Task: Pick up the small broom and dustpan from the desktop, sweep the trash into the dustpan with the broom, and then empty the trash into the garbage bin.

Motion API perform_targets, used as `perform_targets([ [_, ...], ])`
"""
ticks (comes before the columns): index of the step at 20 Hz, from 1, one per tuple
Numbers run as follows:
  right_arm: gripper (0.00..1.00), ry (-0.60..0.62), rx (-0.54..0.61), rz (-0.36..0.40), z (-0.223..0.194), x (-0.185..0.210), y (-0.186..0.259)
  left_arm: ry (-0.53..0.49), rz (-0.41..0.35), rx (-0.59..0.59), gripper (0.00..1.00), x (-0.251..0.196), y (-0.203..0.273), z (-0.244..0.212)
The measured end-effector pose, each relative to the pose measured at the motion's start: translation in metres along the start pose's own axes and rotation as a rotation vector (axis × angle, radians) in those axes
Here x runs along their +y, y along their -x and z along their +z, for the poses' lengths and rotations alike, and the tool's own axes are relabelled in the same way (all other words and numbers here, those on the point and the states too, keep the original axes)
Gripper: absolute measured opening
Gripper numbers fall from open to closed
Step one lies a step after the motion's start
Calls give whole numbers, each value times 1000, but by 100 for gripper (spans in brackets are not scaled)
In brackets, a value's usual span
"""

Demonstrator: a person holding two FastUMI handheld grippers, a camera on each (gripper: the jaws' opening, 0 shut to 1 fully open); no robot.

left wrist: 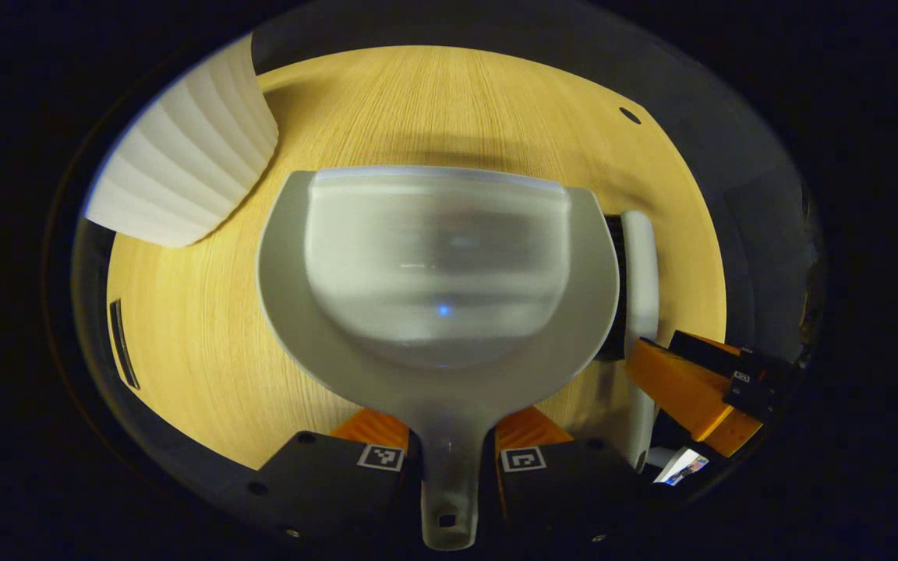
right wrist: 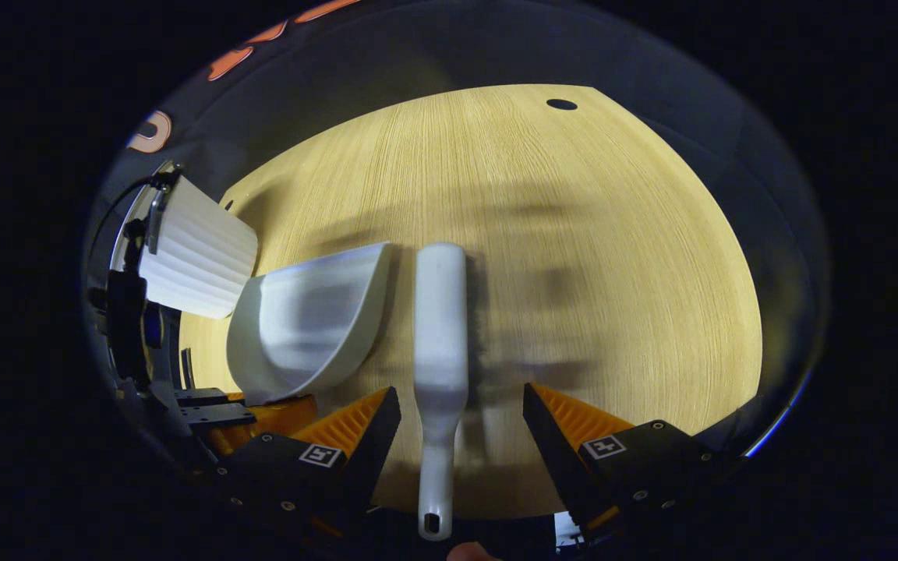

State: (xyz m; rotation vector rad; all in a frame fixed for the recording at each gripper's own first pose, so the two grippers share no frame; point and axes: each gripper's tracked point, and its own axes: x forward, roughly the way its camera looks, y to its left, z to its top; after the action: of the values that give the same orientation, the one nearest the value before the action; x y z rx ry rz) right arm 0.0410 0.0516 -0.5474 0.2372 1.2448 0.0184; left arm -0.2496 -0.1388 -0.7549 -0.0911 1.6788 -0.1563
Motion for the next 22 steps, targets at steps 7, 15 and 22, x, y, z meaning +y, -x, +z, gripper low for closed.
perform_targets([
  [7,96,7,3,12,1,4,0,3,14,4,35,-1,-12,-7],
  [15,97,18,-103,1,25,2,36,-85,46,-116,78,-2,44,-4],
  [22,97,121,-548,-37,126,17,153,-239,183,-695,78,5,191,105],
])
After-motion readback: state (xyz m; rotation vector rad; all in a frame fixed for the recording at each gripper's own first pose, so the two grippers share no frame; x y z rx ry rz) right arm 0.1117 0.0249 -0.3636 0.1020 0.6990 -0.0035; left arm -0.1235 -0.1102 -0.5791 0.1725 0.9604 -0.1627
